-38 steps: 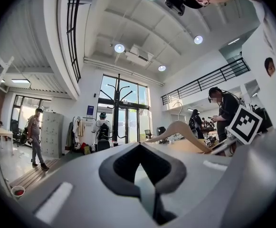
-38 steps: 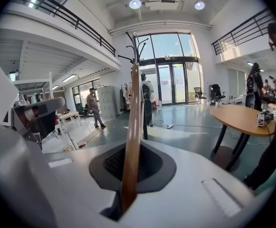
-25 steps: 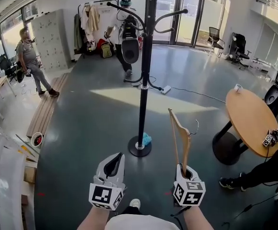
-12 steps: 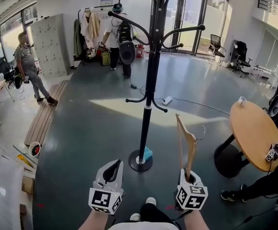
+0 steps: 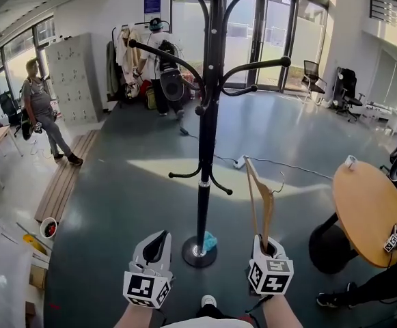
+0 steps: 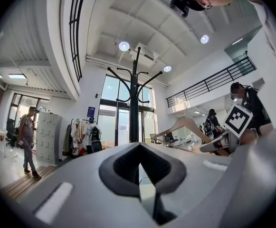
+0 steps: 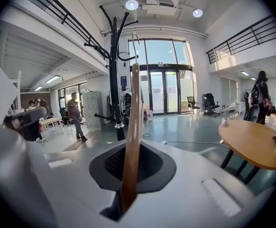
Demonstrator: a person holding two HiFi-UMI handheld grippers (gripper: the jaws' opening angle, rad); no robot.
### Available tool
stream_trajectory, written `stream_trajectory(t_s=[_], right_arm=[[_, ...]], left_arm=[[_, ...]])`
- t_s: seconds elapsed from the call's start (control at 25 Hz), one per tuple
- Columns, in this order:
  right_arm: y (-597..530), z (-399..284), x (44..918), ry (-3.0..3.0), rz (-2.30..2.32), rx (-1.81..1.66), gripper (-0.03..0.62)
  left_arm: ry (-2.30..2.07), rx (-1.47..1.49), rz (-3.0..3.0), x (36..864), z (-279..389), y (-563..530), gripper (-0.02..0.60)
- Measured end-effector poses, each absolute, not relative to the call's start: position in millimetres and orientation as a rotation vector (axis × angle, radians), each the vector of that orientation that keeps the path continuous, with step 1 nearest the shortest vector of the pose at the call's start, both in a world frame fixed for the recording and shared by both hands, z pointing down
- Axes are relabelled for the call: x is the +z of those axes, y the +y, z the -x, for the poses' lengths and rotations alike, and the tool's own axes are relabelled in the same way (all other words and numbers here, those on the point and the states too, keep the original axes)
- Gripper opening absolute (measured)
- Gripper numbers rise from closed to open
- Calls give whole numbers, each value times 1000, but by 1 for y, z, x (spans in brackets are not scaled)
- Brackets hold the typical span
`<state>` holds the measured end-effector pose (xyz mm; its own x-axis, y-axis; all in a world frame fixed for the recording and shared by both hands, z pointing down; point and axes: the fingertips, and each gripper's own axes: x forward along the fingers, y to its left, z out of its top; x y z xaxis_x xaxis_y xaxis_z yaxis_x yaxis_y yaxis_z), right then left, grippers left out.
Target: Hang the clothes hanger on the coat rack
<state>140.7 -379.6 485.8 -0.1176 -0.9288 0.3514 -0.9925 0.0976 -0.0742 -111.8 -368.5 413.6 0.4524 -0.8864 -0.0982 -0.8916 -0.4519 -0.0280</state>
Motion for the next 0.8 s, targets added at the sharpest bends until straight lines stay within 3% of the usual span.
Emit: stream_trajectory(t_s=[0.8], right_arm=[[-561,-129,373,-2368,-1706,260,28]], left_arm=[[1654,54,2573,402,67,-460,0]])
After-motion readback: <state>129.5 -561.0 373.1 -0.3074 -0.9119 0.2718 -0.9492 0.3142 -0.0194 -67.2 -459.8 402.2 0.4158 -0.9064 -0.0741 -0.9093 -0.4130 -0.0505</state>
